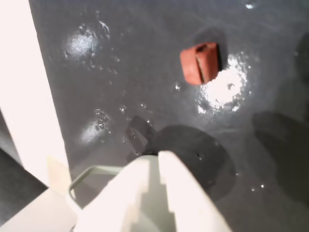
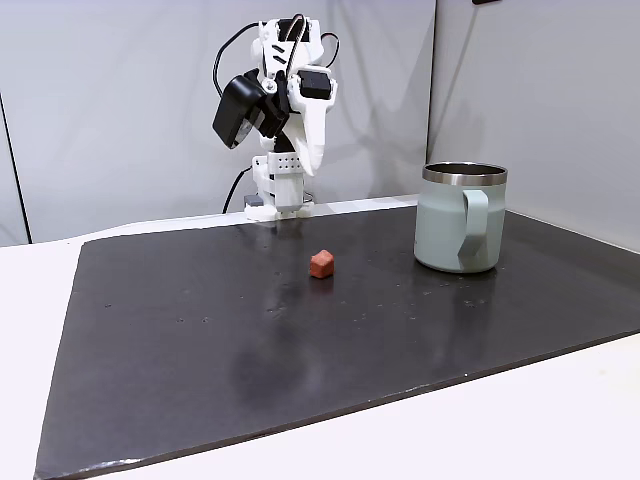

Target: Grasp a cube and put it in the cup.

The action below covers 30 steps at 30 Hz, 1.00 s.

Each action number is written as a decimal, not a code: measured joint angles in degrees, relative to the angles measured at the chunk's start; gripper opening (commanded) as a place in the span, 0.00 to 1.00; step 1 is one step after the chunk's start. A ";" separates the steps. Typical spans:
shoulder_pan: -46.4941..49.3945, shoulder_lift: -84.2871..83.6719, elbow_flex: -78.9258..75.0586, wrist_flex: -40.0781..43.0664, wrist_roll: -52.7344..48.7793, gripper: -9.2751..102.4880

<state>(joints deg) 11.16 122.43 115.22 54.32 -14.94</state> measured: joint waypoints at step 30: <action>-0.44 -36.65 -28.13 17.67 -14.41 0.32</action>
<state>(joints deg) 10.72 85.78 87.10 71.98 -29.36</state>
